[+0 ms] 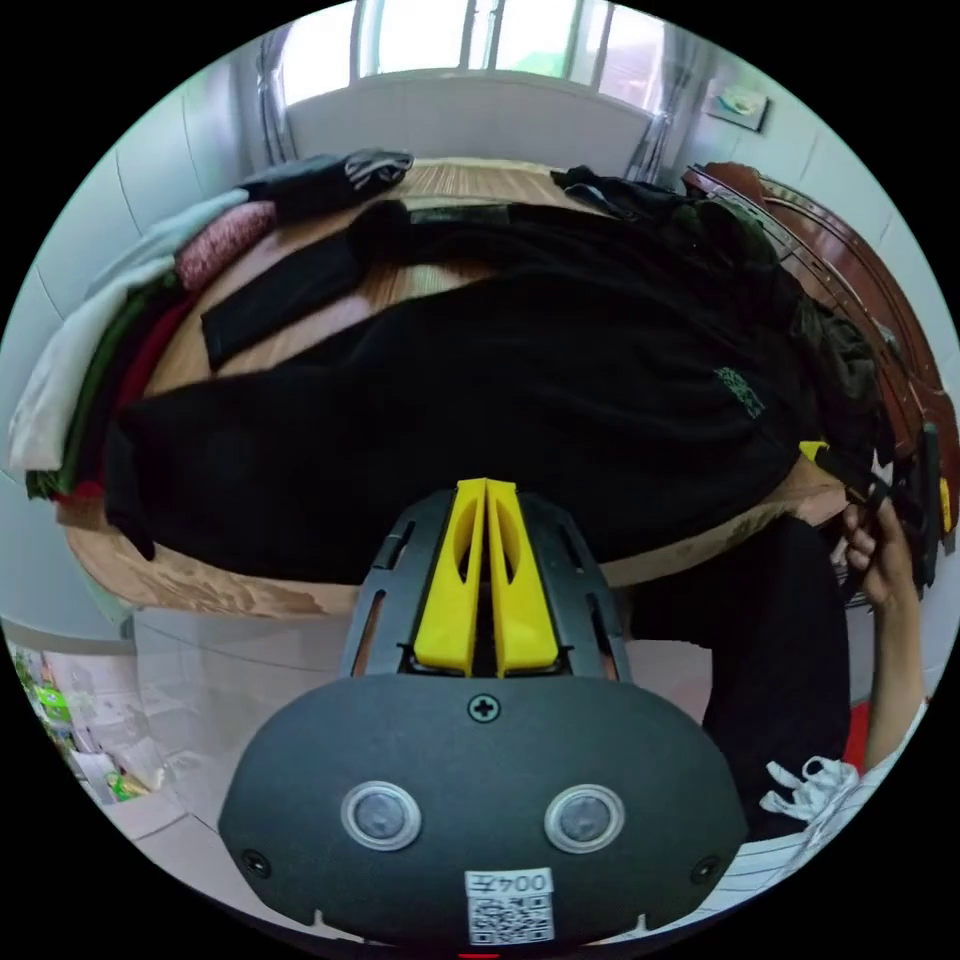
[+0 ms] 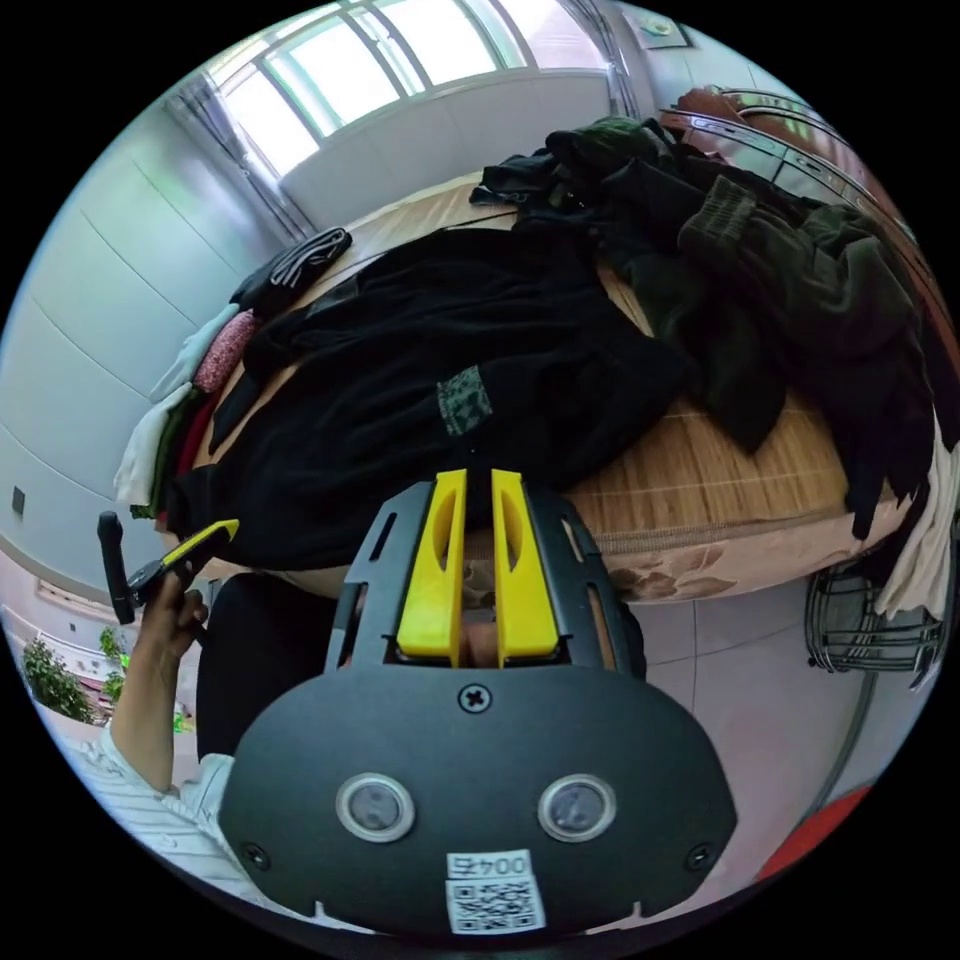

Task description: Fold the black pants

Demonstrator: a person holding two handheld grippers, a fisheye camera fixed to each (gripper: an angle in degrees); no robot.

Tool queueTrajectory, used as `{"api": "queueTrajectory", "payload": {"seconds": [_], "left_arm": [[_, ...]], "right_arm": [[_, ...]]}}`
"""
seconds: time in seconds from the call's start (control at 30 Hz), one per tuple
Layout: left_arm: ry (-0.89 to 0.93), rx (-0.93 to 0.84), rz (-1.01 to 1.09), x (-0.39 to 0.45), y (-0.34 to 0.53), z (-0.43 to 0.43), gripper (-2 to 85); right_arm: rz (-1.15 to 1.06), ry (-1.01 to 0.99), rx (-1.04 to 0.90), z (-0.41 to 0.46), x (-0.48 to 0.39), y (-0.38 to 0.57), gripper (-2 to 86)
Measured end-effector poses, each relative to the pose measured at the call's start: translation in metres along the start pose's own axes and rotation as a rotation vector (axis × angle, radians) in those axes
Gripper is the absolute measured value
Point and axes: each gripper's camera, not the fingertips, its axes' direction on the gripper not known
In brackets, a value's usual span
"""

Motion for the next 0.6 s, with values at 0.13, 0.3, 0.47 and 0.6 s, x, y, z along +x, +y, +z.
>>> {"api": "queueTrajectory", "payload": {"seconds": [0.13, 0.3, 0.47, 0.6], "left_arm": [[0.048, -0.039, -0.089, -0.013, -0.009, 0.011, 0.0], [0.063, -0.042, -0.132, -0.020, -0.011, 0.015, 0.1], [-0.065, -0.051, -0.065, 0.007, -0.011, 0.012, 0.2], [-0.152, -0.062, 0.007, 0.025, -0.009, 0.012, 0.2]], "right_arm": [[0.009, -0.011, 0.036, -0.003, -0.018, 0.007, 7.7], [-0.050, 0.016, -0.090, 0.026, -0.040, -0.005, 8.7], [-0.087, 0.068, -0.151, 0.027, -0.055, -0.017, 11.2], [-0.188, 0.084, -0.181, 0.024, -0.075, -0.019, 15.8]]}}
